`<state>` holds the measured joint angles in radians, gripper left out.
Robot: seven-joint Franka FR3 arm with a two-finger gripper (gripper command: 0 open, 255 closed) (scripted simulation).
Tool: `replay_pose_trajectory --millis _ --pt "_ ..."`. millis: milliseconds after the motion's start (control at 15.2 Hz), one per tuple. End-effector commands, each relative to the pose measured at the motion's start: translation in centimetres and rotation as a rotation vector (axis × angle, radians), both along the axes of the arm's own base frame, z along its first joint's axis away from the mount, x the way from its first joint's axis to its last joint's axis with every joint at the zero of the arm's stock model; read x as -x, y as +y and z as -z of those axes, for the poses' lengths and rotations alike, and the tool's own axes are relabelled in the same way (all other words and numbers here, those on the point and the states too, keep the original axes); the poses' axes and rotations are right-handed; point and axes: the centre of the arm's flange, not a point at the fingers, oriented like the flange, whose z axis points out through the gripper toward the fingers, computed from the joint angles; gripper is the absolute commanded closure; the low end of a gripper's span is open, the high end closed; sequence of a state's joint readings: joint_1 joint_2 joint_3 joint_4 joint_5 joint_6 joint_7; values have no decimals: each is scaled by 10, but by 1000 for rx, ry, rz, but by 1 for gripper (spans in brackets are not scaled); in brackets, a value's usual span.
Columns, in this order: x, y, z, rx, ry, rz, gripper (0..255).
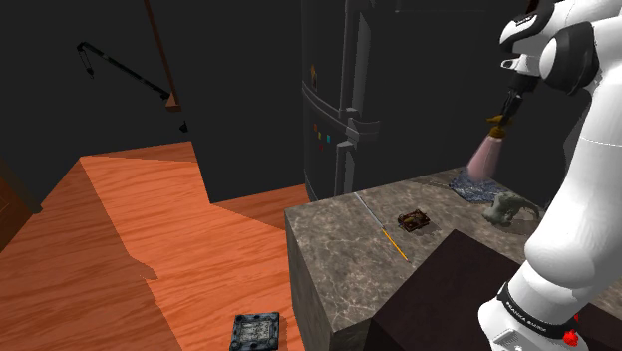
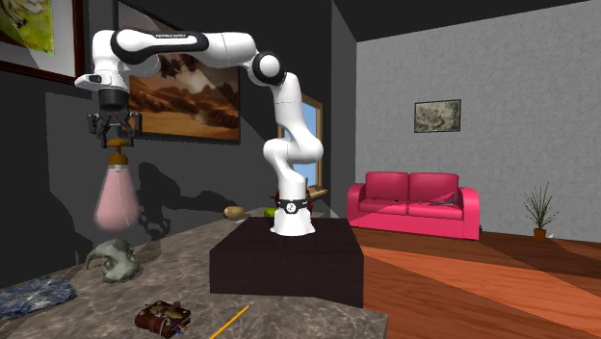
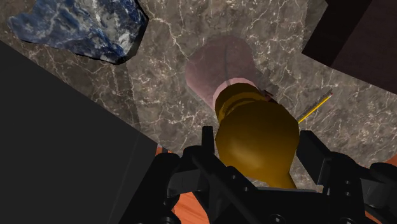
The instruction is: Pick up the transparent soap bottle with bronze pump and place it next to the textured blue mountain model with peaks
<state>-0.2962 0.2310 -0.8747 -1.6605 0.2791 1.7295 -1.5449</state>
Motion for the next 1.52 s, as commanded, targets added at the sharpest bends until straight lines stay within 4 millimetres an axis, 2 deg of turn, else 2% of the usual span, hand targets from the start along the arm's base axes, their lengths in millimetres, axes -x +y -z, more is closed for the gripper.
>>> replay_pose_trajectory --millis 0,1452 --pt "0 0 11 1 0 0 255" --pt "0 0 127 1 0 0 255"
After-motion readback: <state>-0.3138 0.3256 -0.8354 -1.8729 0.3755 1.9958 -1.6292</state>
